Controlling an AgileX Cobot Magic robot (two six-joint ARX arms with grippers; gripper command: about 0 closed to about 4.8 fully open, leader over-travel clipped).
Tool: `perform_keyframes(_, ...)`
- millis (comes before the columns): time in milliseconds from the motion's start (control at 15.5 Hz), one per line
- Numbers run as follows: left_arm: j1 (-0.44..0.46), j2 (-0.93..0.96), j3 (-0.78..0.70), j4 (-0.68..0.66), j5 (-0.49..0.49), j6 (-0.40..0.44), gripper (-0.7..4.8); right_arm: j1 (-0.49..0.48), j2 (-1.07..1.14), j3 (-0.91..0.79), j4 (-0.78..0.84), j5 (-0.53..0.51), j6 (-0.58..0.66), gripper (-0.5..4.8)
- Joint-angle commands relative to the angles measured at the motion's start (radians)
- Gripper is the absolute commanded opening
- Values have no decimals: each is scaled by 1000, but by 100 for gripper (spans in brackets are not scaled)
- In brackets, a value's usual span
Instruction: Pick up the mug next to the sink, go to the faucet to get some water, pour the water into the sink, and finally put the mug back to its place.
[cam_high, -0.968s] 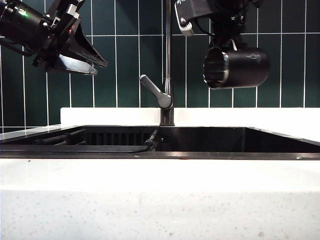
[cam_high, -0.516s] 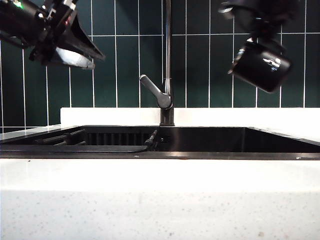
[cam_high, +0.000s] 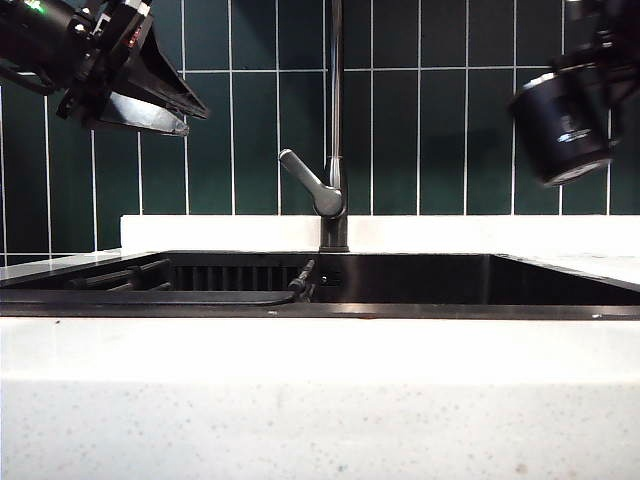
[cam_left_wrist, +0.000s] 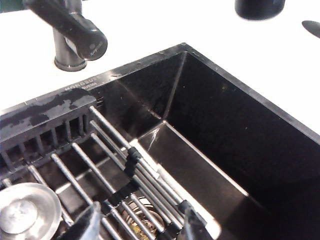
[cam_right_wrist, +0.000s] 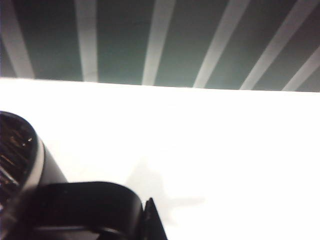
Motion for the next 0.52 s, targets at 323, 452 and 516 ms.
perform_keyframes(323, -2, -3, -1, 11, 0, 29, 209, -12, -10, -255, 318, -118, 27, -1)
perform_keyframes(452, -2, -3, -1, -5, 0, 30, 209, -14, -11, -348, 406, -118, 27, -1)
perform_keyframes(516, -2, -3, -1, -10, 0, 34, 209, -14, -11, -375, 460, -118, 27, -1)
